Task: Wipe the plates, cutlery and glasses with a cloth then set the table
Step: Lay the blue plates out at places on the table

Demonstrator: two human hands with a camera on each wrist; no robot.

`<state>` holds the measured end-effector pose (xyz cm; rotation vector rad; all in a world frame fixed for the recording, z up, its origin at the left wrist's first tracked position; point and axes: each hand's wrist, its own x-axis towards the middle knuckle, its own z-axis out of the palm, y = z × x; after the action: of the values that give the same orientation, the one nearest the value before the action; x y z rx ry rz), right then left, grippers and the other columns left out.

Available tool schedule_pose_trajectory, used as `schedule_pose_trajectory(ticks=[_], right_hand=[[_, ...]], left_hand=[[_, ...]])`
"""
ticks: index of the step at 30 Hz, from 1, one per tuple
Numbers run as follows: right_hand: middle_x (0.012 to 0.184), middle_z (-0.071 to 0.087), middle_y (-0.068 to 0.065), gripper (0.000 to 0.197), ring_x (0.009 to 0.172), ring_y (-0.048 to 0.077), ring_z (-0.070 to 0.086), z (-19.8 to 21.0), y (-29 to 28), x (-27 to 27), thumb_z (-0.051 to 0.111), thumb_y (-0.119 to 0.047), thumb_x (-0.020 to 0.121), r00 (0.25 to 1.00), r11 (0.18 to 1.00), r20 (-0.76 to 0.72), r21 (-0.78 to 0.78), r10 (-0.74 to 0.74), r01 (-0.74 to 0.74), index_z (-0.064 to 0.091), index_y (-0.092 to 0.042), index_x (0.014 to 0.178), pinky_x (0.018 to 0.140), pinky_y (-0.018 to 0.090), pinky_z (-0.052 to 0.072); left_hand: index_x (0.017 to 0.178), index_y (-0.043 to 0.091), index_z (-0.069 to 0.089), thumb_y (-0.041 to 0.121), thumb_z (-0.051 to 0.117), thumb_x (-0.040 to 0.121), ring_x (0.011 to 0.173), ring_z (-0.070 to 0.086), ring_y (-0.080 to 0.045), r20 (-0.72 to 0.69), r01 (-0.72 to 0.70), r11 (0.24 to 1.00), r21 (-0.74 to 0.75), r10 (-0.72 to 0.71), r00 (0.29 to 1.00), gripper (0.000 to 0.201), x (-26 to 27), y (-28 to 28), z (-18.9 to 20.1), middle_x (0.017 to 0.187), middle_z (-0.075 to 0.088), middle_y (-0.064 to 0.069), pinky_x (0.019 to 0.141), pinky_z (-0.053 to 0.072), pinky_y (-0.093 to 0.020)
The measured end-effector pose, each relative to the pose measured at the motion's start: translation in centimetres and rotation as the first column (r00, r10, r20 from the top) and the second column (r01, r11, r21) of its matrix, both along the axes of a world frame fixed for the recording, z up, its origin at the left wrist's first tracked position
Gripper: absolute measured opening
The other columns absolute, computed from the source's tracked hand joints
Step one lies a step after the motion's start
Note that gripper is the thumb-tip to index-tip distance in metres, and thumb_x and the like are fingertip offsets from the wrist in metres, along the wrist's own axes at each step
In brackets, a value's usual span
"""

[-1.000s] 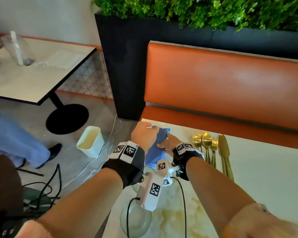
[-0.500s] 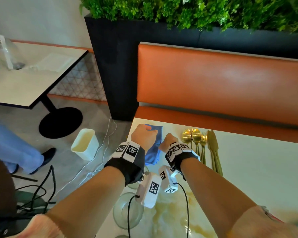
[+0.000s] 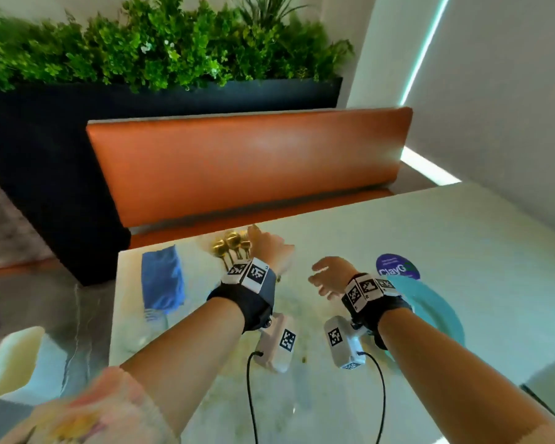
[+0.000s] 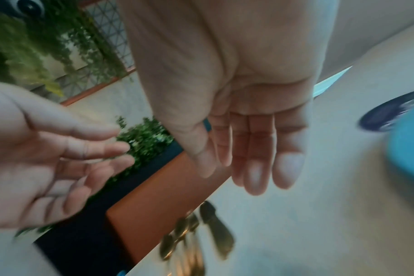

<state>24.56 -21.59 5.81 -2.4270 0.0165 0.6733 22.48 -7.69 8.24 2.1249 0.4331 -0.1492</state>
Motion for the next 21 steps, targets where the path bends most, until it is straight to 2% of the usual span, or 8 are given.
schedule_pose_trajectory(ticks=[3,6,8,13,16,18,19,21], right_hand=[[0.119,0.062,0.021,0.039,0.102,0.033,0.066,-0.4,-6.8,-1.3,0.056,-0.016,0.091,0.994,0.994,0.002,-0.018,-0.111,0.111,0.052,-0.002,0.127,0.074,0.035,0.056],[0.121,0.061,0.02,0.038,0.104,0.034,0.065,-1.4,-12.7,-2.3,0.055,-0.015,0.091,0.974,0.974,-0.014,-0.025,-0.224,0.224,0.053,-0.001,0.126,0.078,0.038,0.056],[0.123,0.06,0.02,0.038,0.106,0.034,0.064,-2.2,-16.0,-2.7,0.056,-0.015,0.091,0.956,0.955,-0.026,-0.045,-0.293,0.292,0.053,-0.001,0.126,0.078,0.038,0.055],[0.125,0.059,0.017,0.04,0.113,0.031,0.059,-5.1,-22.6,-2.2,0.054,-0.022,0.09,0.939,0.911,-0.026,-0.253,-0.343,0.326,0.056,-0.003,0.125,0.095,0.037,0.05],[0.131,0.056,0.009,0.039,0.119,0.026,0.055,-6.6,-25.6,-1.3,0.052,-0.024,0.09,0.927,0.873,-0.005,-0.341,-0.374,0.35,0.055,-0.007,0.125,0.097,0.029,0.044],[0.136,0.052,0.009,0.043,0.126,0.025,0.049,-7.5,-27.1,-0.4,0.053,-0.02,0.089,0.904,0.854,-0.016,-0.334,-0.428,0.399,0.05,-0.008,0.13,0.099,0.025,0.04],[0.136,0.051,0.011,0.045,0.127,0.026,0.048,-8.0,-27.7,0.1,0.054,-0.018,0.088,0.895,0.849,-0.025,-0.329,-0.446,0.413,0.047,-0.007,0.132,0.1,0.026,0.039],[0.134,0.052,0.014,0.046,0.125,0.028,0.048,-8.9,-28.5,1.0,0.055,-0.018,0.087,0.886,0.845,-0.05,-0.329,-0.462,0.422,0.046,-0.005,0.131,0.099,0.028,0.041]], left_hand=[[0.107,-0.003,0.065,0.022,0.052,0.09,0.107,0.06,-0.033,-0.066,0.114,0.991,0.063,-0.11,0.992,0.033,-0.4,-5.1,-1.4,0.114,0.065,-0.018,0.081,0.045,-0.031],[0.118,-0.002,0.061,0.025,0.051,0.093,0.114,0.058,-0.031,-0.174,0.205,0.974,0.099,-0.186,0.967,0.038,-0.6,-8.9,-3.4,0.121,0.062,-0.016,0.091,0.045,-0.031],[0.115,-0.002,0.063,0.024,0.052,0.092,0.111,0.06,-0.03,-0.235,0.25,0.963,0.101,-0.221,0.947,0.036,-0.1,-10.7,-5.0,0.113,0.065,-0.015,0.083,0.045,-0.03],[0.115,-0.001,0.062,0.019,0.051,0.092,0.111,0.06,-0.031,-0.324,0.311,0.945,0.097,-0.265,0.908,0.032,1.7,-14.5,-8.6,0.119,0.064,-0.018,0.081,0.046,-0.031],[0.09,0.003,0.065,0.022,0.054,0.087,0.08,0.064,-0.031,-0.359,0.299,0.952,0.066,-0.257,0.897,0.022,2.2,-16.4,-10.4,0.098,0.069,-0.016,0.059,0.038,-0.024],[0.069,0.005,0.054,0.019,0.053,0.083,0.059,0.052,-0.024,-0.408,0.256,0.964,0.075,-0.205,0.89,0.02,2.5,-17.4,-11.3,0.072,0.062,-0.011,0.052,0.033,-0.021],[0.066,0.006,0.054,0.018,0.052,0.082,0.059,0.053,-0.024,-0.429,0.227,0.971,0.069,-0.177,0.886,0.02,2.9,-17.9,-12.0,0.066,0.059,-0.009,0.053,0.036,-0.022],[0.073,0.005,0.063,0.019,0.053,0.079,0.068,0.065,-0.027,-0.452,0.184,0.982,0.045,-0.144,0.88,0.018,3.4,-18.7,-13.0,0.071,0.065,-0.013,0.061,0.047,-0.026]])
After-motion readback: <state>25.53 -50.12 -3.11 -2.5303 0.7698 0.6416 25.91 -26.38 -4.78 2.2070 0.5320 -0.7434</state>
